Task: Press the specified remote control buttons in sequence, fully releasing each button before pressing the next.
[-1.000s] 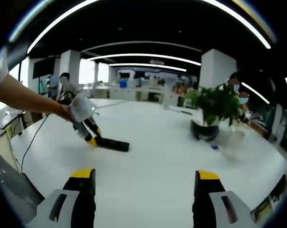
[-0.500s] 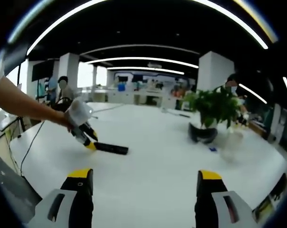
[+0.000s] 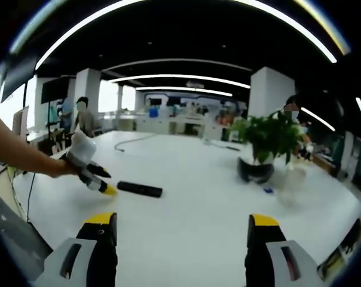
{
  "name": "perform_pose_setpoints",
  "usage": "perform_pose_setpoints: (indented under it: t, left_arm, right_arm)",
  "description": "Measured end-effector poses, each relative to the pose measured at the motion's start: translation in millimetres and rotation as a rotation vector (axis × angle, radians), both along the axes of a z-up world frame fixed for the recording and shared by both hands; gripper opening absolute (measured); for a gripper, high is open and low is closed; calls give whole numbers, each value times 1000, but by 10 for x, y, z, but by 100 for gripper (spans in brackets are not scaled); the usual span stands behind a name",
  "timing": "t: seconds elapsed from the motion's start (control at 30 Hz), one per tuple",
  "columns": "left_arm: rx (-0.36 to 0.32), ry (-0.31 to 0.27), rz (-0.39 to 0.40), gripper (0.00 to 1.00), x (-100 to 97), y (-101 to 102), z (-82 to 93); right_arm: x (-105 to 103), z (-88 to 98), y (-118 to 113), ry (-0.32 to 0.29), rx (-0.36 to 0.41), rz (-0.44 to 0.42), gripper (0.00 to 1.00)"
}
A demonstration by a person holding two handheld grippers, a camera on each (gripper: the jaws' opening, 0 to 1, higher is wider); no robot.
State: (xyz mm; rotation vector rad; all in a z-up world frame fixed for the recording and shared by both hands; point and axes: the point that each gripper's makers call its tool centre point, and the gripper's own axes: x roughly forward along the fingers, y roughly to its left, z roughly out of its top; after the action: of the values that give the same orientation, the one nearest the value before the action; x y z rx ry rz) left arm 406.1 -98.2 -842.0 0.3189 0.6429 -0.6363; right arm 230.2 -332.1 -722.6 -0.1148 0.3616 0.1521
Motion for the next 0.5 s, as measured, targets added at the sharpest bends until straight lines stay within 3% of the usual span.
perform_pose_setpoints:
  t: [0.13, 0.23, 0.3, 0.5]
  left_arm:
    - [-105, -24, 65, 64, -172, 98, 225]
    - [-134, -139, 63, 77, -328, 186, 457]
    - [-126, -127, 66, 79, -470, 243, 484]
    - [-190, -153, 108, 95, -968, 302, 844]
  right_arm:
    - [-4, 18, 14, -6, 8, 6, 89]
    - [-10, 26, 5, -9, 12, 2, 89]
    - [-16, 49, 8, -20, 12, 3, 89]
    - [-14, 91, -14, -46, 8, -9, 89]
